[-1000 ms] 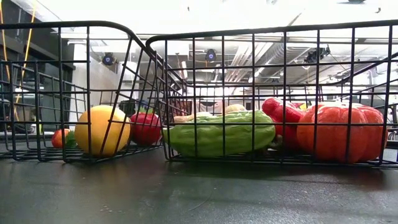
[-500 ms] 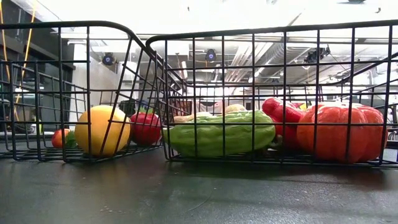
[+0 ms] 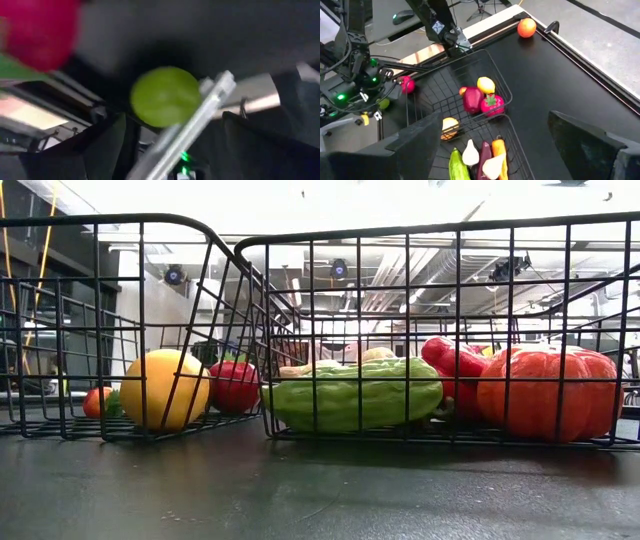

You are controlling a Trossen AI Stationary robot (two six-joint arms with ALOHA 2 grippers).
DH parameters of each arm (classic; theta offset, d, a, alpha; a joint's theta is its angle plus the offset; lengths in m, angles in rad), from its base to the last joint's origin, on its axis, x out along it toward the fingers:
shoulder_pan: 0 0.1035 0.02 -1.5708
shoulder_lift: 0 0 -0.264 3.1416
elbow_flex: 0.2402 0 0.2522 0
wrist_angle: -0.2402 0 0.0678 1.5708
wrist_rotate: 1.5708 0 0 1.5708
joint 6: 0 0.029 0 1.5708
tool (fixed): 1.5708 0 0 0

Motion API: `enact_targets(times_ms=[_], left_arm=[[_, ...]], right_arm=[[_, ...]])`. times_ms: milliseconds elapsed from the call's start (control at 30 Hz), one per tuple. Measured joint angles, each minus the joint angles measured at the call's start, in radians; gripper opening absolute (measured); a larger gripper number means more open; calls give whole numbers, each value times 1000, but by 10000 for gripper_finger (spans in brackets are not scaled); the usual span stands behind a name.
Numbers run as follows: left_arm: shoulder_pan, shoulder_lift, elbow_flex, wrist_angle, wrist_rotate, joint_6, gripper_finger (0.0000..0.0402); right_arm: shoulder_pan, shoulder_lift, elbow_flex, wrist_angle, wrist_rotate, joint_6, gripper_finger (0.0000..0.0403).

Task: Sort produce into baskets
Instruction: Put the green lime into the left wire basket

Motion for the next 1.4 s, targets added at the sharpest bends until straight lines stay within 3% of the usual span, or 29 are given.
enact_targets(times_ms=[367,633,833,1133,1267,1400], left_arm=[[-28,0,0,-59,-115,-177,316],[-78,0,0,43,-133,-330,316],[-90,40,1,-5,-140,-339,316],[-88,127,4,108,-136,-343,315],[-88,136,37,96,-143,-340,293],[-96,136,60,123,-152,-333,231]], right_arm=[[9,0,0,0,3,-27,353],[9,0,0,0,4,-2,353],[9,0,0,1,18,-3,353],[8,0,0,1,18,-22,353],[8,0,0,0,17,-20,353],[8,0,0,0,11,0,353]])
